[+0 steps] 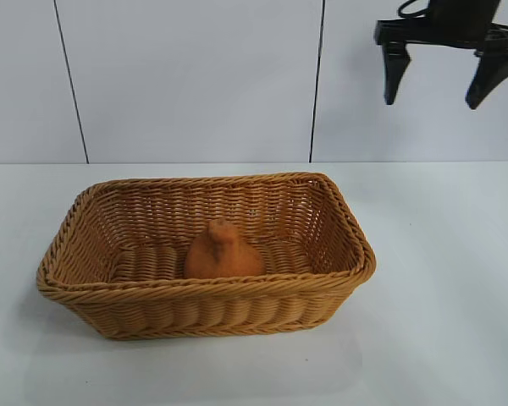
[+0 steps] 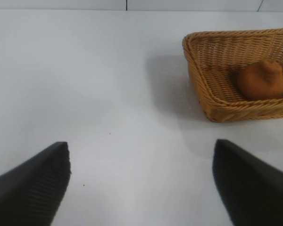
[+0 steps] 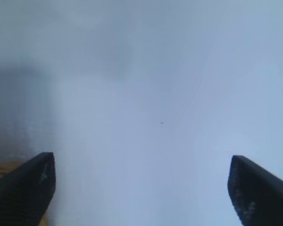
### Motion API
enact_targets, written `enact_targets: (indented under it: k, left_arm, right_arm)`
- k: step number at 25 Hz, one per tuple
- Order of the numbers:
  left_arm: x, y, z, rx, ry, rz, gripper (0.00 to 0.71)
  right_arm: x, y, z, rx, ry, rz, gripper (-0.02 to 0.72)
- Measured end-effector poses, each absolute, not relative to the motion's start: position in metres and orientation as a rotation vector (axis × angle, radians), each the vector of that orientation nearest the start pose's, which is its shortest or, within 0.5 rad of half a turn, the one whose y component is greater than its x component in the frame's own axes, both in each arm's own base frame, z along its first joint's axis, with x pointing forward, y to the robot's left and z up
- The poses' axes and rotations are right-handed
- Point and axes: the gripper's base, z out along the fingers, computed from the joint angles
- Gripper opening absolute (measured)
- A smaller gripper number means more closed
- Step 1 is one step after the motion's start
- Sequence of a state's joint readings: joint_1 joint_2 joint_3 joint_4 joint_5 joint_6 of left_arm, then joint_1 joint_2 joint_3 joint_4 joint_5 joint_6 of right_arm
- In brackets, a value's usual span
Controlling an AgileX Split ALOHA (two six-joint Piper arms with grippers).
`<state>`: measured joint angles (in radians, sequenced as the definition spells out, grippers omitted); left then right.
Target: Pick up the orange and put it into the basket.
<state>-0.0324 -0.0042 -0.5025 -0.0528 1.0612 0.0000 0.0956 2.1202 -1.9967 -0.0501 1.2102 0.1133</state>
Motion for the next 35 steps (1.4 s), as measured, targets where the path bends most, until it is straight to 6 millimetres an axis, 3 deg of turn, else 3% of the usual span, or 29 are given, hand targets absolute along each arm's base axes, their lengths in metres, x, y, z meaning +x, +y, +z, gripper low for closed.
enact_targets:
  k: [3,6,12,23,29,35]
  left_arm:
    - [-0.006,-0.004,0.278,0.036,2.038,-0.083,0.589]
    - [-0.006,-0.004,0.278,0.036,2.038,-0.083,0.589]
    - [-0.006,-0.004,0.278,0.036,2.041,-0.082,0.589]
    - [-0.006,-0.004,0.278,0.036,2.041,-0.082,0.589]
    - [-0.006,-0.004,0.278,0.036,2.041,-0.082,0.589]
    - [-0.006,-0.004,0.278,0.036,2.041,-0.082,0.589]
  right_arm:
    - [0.460,0.020,0.270,0.069,2.814,-0.030,0.684]
    - [0.456,0.016,0.266,0.055,2.836,-0.033,0.684]
    - [0.420,0.016,0.252,0.017,2.952,-0.035,0.684]
    - [0.300,0.012,0.267,0.023,3.065,-0.009,0.684]
    - [0.227,0.010,0.278,0.019,3.028,0.009,0.684]
    - [0.155,0.007,0.267,-0.047,2.905,0.010,0.684]
